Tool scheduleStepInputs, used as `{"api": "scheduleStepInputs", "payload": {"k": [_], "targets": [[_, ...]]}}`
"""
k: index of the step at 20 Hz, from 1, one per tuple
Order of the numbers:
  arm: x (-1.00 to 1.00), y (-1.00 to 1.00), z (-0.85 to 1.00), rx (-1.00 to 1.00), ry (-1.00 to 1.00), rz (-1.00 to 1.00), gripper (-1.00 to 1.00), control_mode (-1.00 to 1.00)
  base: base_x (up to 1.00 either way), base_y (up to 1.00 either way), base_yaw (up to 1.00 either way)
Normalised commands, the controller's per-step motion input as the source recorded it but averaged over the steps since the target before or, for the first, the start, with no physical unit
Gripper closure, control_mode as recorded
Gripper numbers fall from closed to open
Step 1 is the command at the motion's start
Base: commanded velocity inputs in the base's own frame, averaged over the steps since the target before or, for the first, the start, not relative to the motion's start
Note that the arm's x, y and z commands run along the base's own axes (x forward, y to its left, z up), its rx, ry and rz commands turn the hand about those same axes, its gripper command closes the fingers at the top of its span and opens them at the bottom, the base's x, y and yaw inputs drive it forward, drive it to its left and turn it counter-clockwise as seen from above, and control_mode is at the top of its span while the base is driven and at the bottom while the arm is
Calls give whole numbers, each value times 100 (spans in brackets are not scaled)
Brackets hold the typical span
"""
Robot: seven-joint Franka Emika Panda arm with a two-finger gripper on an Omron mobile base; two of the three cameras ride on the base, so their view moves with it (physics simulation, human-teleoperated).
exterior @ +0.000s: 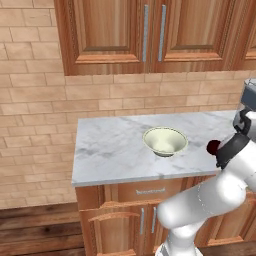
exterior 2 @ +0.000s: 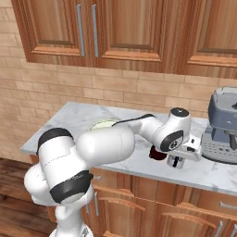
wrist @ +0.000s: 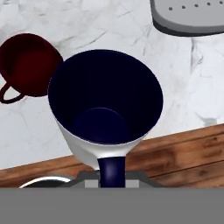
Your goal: Clear the mugs and bowl far away from the sink.
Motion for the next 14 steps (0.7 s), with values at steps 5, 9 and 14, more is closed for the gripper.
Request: {"api": "scheduleStepInputs", "payload": {"k": [5, 9, 14], "targets": [[23, -13, -48, 0, -2, 0, 100, -100, 0, 0, 0], [28, 0, -20, 0, -12, 0, 100, -100, 0, 0, 0], [18, 0, -23, -1, -16, 0, 100, -100, 0, 0, 0]]}}
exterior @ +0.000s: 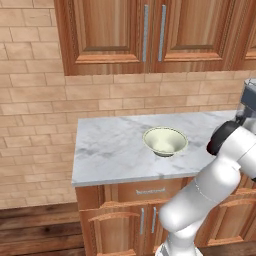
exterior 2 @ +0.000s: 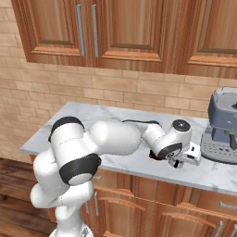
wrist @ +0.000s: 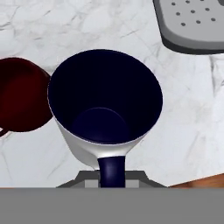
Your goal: Clear the mugs and bowl far away from the sink.
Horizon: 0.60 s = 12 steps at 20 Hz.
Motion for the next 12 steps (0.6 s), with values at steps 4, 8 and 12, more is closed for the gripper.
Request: {"api": "scheduleStepInputs", "payload": {"k": [4, 8, 12], "targets": [[9, 0, -31, 0, -3, 0, 100, -100, 0, 0, 0], [3, 0, -12, 0, -3, 0, 100, -100, 0, 0, 0], [1, 0, -3, -2, -5, 0, 100, -100, 0, 0, 0]]}}
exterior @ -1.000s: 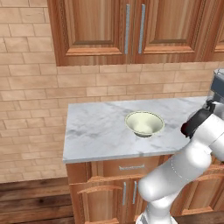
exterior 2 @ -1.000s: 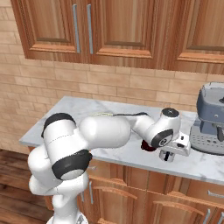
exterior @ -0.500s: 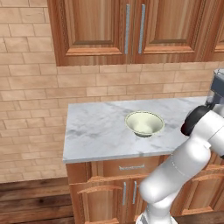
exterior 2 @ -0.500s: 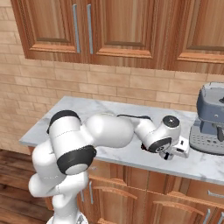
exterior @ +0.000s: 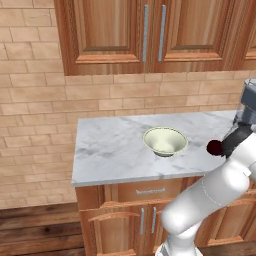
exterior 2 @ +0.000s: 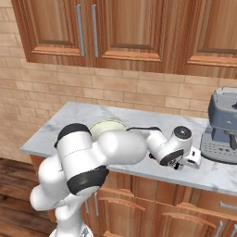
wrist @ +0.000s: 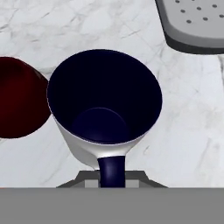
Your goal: Clear the mugs and bowl far away from the sink.
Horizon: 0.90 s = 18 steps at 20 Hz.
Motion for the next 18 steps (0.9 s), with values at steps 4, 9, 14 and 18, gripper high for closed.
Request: {"api": "scheduleStepInputs", "payload": {"k": [4, 9, 14, 18], "targets": [[1, 0, 0, -4, -5, 0, 100, -100, 0, 0, 0], [8, 1, -7, -9, -9, 0, -100, -100, 0, 0, 0], [0, 26, -5, -15, -4, 0, -100, -100, 0, 0, 0], [0, 24, 14, -13, 0, -1, -100, -100, 0, 0, 0]]}}
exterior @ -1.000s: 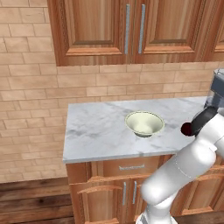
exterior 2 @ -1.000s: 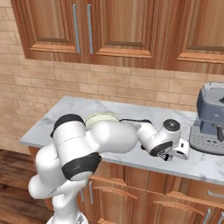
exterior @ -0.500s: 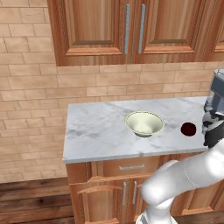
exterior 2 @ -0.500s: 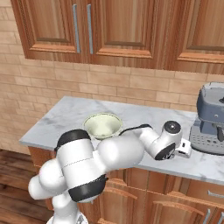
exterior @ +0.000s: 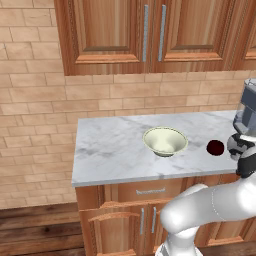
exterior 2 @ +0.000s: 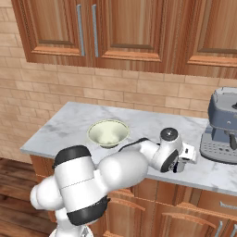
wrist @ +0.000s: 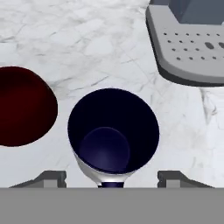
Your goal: Clear the mugs and bowl far away from the sink.
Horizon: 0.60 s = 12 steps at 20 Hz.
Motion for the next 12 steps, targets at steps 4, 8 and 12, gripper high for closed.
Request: {"api": "scheduleStepInputs", "payload": {"k": [4, 8, 12], "targets": [[-15, 25, 63, -10, 0, 0, -100, -100, 0, 0, 0], [-43, 27, 86, -5, 0, 0, -100, -100, 0, 0, 0], [-73, 66, 80, -1, 0, 0, -100, -100, 0, 0, 0]]}}
